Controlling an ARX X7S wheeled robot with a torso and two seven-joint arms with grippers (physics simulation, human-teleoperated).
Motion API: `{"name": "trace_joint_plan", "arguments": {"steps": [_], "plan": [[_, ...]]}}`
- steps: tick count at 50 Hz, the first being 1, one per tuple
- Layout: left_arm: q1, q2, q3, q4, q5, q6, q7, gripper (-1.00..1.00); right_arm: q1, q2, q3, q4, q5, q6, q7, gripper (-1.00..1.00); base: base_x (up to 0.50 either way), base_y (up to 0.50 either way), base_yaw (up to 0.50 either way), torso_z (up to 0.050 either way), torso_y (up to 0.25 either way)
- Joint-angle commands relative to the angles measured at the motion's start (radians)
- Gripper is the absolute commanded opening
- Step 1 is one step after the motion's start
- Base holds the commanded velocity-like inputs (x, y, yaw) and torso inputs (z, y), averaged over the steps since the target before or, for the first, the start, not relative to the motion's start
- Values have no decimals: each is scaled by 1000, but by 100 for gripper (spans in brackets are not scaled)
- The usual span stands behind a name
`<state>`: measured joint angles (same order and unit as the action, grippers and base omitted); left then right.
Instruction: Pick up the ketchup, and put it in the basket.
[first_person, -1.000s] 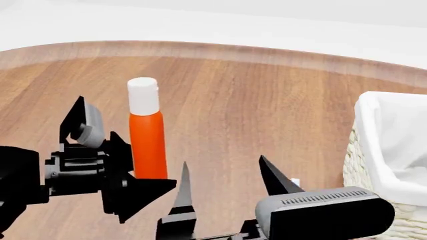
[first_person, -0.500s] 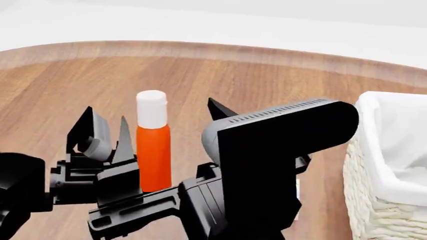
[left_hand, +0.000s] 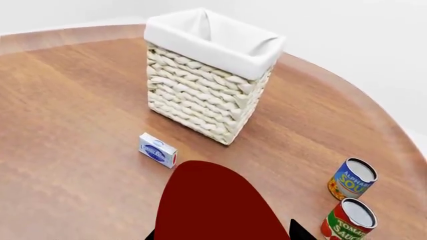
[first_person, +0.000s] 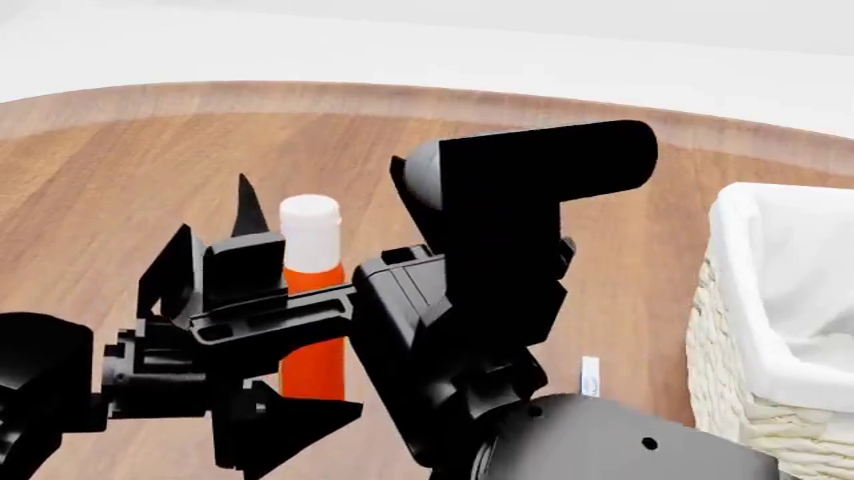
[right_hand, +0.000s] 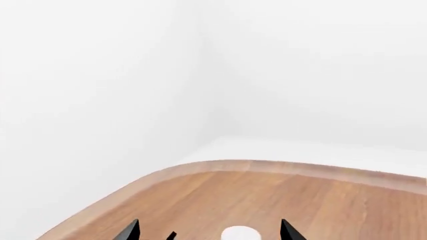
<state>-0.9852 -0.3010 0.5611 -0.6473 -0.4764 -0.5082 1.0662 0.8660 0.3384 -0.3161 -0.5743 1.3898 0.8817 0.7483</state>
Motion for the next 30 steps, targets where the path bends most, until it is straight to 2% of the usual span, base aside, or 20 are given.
{"name": "trace_joint_plan", "arguments": {"steps": [1, 30], "plan": [[-1, 22, -26, -2, 6, 7, 16, -100, -8, -38, 12, 110, -89, -39, -113, 100, 0, 0, 0, 0, 0], [-2, 20, -3, -10, 14, 19, 18, -100, -9, -64, -52, 328, -194, -97, -257, 100, 0, 0, 0, 0, 0]]}}
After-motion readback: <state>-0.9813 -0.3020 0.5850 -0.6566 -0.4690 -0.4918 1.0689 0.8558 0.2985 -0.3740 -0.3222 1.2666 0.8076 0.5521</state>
